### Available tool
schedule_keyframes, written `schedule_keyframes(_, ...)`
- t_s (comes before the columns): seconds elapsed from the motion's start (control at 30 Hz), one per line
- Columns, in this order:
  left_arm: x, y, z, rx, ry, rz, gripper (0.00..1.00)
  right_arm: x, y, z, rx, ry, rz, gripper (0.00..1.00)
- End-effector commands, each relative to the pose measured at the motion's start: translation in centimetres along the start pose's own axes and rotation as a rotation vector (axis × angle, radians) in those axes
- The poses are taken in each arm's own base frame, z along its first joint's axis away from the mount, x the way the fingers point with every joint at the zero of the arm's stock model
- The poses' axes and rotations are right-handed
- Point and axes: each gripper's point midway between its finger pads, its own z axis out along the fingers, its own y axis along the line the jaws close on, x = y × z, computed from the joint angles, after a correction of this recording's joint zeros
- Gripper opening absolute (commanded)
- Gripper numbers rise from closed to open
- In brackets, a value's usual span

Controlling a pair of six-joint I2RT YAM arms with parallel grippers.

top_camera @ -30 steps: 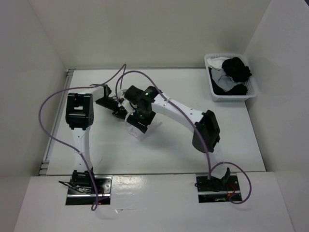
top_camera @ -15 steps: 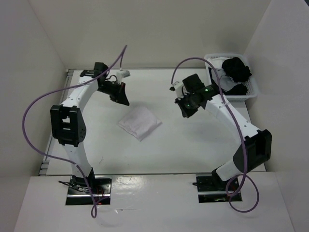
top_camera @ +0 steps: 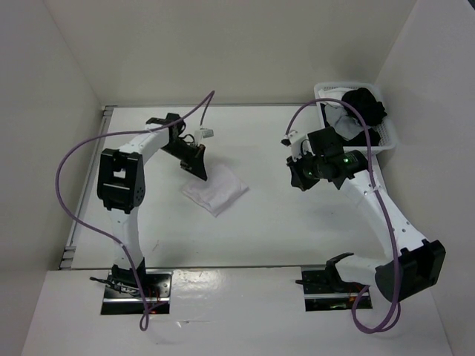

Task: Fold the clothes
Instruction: Fold the tank top

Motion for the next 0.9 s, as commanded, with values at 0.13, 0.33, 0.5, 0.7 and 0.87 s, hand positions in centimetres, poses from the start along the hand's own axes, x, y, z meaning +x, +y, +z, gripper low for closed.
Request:
schedule_keyframes(0.13,4.0,-3.2,4.1,0.03,0.182,0.086,0.0,-1.2,-0.5,0.0,-0.001,-0.063,-0.003,0.01)
schedule_keyframes(0.33,6.4,-3.3,4.7,-0.012,0.278,0.094,0.0,-1.2,-0.4,0.0,-0.002,-0.063,0.006,0.01)
schedule_keyframes(0.5,8.1,-2.9,5.4,-0.051,0.341,0.101,0.0,-0.8,-0.6,0.2,0.005,-0.052,0.009,0.02)
schedule_keyframes(0.7,9.3,-1.7,7.2,-0.117,0.411,0.092,0.0,-1.0,-0.9,0.2,0.013,-0.061,0.013,0.03)
schedule_keyframes(0.87,9.3,-2.3,6.3,-0.152,0.424,0.098,0.0,-1.2,-0.9,-0.4,0.028,-0.079,0.017,0.04)
